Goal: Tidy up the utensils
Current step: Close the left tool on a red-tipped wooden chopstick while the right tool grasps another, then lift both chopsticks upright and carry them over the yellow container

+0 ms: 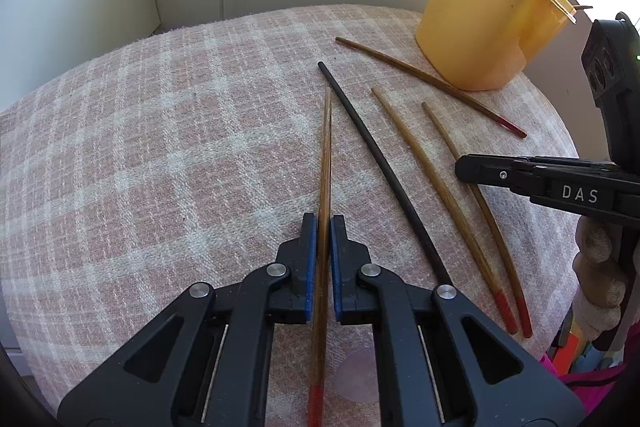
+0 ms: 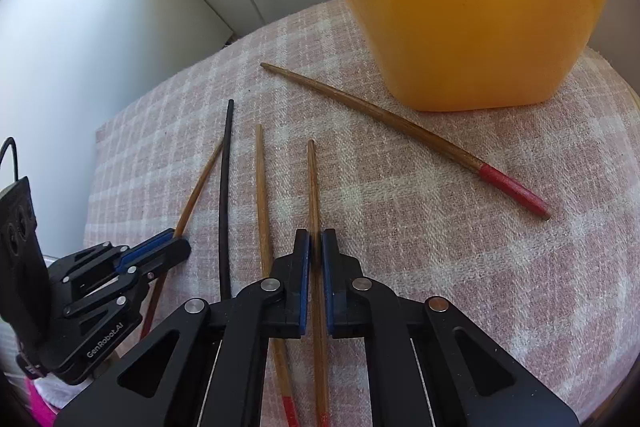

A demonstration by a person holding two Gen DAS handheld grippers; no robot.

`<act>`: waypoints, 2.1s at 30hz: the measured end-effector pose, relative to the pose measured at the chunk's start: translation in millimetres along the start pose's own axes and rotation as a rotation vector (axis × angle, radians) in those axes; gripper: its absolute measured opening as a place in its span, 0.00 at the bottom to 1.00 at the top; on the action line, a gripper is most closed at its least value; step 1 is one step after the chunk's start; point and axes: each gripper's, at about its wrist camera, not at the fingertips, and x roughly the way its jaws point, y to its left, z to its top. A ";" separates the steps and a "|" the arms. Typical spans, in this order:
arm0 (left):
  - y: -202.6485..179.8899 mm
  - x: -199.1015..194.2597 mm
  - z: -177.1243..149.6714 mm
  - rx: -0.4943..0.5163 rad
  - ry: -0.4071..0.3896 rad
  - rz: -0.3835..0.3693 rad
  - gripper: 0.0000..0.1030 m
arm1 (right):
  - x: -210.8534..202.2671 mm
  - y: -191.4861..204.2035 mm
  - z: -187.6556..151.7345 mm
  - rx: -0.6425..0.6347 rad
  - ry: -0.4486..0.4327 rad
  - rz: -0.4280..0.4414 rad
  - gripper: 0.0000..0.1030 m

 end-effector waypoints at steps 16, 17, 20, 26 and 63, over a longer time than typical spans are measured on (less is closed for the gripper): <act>23.1 -22.8 4.4 -0.090 -0.058 -0.087 0.04 | -24.5 21.7 -6.7 -0.135 -0.064 0.016 0.04; 24.6 -30.0 3.6 -0.096 -0.078 -0.088 0.04 | -30.1 21.5 -7.7 -0.149 -0.075 0.020 0.04; 26.1 -50.0 1.8 -0.099 -0.132 -0.089 0.04 | -46.3 23.5 -11.0 -0.197 -0.112 0.040 0.04; 25.3 -89.0 -4.8 -0.095 -0.228 -0.111 0.04 | -80.0 26.7 -18.8 -0.286 -0.220 0.053 0.04; -81.7 -175.2 51.6 0.107 -0.500 -0.199 0.04 | -223.9 -1.7 -24.0 -0.385 -0.726 0.049 0.04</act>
